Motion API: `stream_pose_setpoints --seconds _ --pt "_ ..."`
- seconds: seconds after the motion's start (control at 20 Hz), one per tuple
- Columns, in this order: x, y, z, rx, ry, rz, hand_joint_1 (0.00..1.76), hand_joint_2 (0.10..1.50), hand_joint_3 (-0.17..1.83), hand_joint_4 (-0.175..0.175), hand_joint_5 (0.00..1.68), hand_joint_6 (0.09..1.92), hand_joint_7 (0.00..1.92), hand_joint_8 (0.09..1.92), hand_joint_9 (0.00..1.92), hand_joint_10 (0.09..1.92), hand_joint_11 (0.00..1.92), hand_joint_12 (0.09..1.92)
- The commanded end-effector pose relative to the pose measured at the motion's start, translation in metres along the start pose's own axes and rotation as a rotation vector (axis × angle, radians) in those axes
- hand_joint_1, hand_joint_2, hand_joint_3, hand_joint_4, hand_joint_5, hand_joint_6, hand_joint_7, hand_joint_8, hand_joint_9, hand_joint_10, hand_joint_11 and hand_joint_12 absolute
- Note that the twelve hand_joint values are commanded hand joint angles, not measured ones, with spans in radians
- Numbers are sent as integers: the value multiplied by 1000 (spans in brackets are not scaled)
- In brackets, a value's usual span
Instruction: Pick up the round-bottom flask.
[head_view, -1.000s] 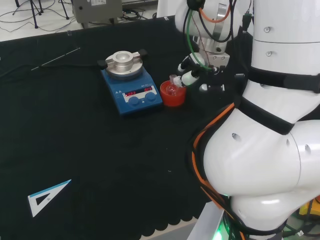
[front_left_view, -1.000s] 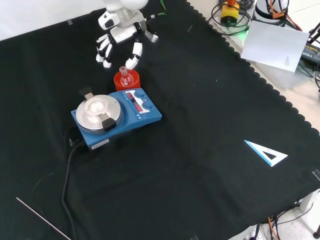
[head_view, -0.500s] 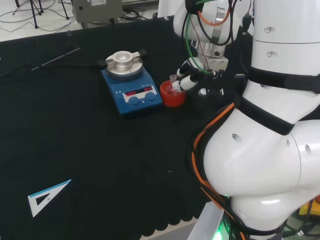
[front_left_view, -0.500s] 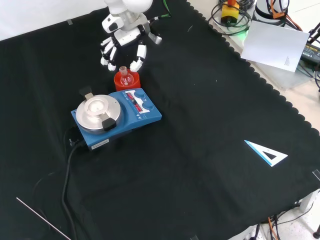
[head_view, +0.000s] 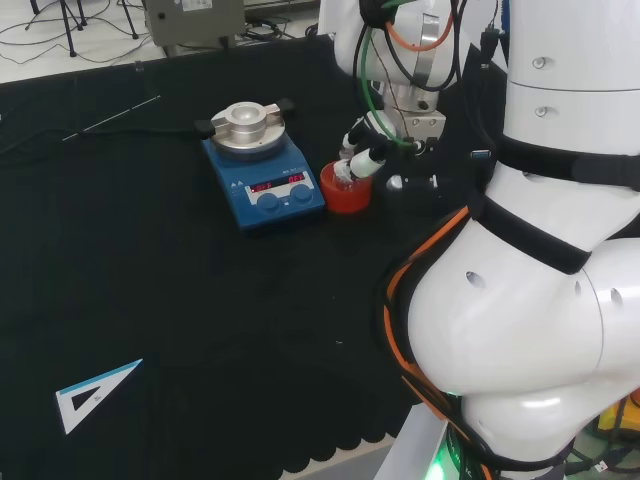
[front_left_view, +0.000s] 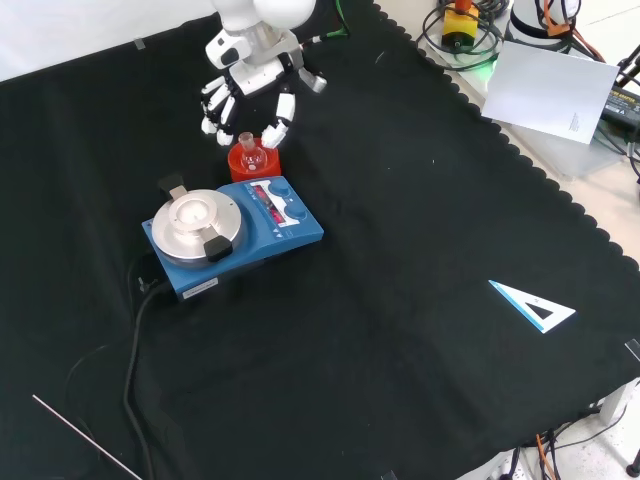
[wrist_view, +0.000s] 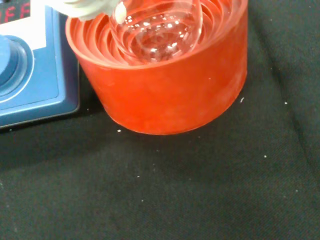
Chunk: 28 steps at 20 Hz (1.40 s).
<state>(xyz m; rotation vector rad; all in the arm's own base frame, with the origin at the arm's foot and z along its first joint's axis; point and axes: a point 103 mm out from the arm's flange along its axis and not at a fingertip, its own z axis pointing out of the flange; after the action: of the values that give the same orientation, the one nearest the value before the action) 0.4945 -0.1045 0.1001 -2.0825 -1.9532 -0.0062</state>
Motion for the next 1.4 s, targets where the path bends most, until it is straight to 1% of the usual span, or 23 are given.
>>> stream_pose_setpoints --seconds 0.05,0.1,0.15,0.25,0.3,0.4,0.6,0.7,0.8,0.95,1.05,1.2,1.25,1.3,1.35,1.4 --pt "2 0 -1 -4 1 -3 796 699 517 -18 763 185 276 558 385 588 0 1244" --pt "3 0 -1 -7 -6 -5 796 700 517 -18 777 194 277 558 385 587 0 1244" --pt "3 0 -1 -8 -5 -3 796 701 517 -18 777 240 279 555 387 584 0 1246" --pt "0 1 -2 -5 2 -1 798 706 516 -14 750 401 283 550 392 579 0 1252" --pt "3 1 -1 -9 -5 2 798 708 517 -13 741 484 285 551 394 580 0 1255" --pt "2 2 -2 -8 -8 1 799 712 519 -10 752 576 287 552 398 581 0 1259" --pt "3 3 -2 -16 -19 -5 806 729 525 -3 797 652 297 557 406 584 0 1273" --pt "-2 6 -4 -13 -2 -1 806 736 527 -3 807 665 302 559 410 586 0 1278" --pt "-6 9 -7 -10 -5 -2 805 739 526 -4 805 681 305 559 413 586 0 1288" --pt "4 9 -6 -14 -35 -7 804 743 526 -4 807 692 307 559 416 586 0 1293" --pt "9 9 -5 -27 -56 -5 809 753 530 -1 829 706 310 560 421 588 0 1296" --pt "13 7 -4 -59 -75 2 820 787 537 24 926 734 336 567 444 593 1 1332" --pt "14 7 -4 -69 -83 2 891 848 456 80 958 834 352 571 460 595 11 1343" --pt "15 6 -4 -71 -84 1 948 898 387 123 978 917 371 572 480 593 30 1345" --pt "16 6 -4 -73 -84 3 982 929 343 149 989 968 387 573 497 592 48 1346" --pt "16 6 -5 -74 -87 3 1001 945 321 163 995 995 399 574 509 592 62 1346"
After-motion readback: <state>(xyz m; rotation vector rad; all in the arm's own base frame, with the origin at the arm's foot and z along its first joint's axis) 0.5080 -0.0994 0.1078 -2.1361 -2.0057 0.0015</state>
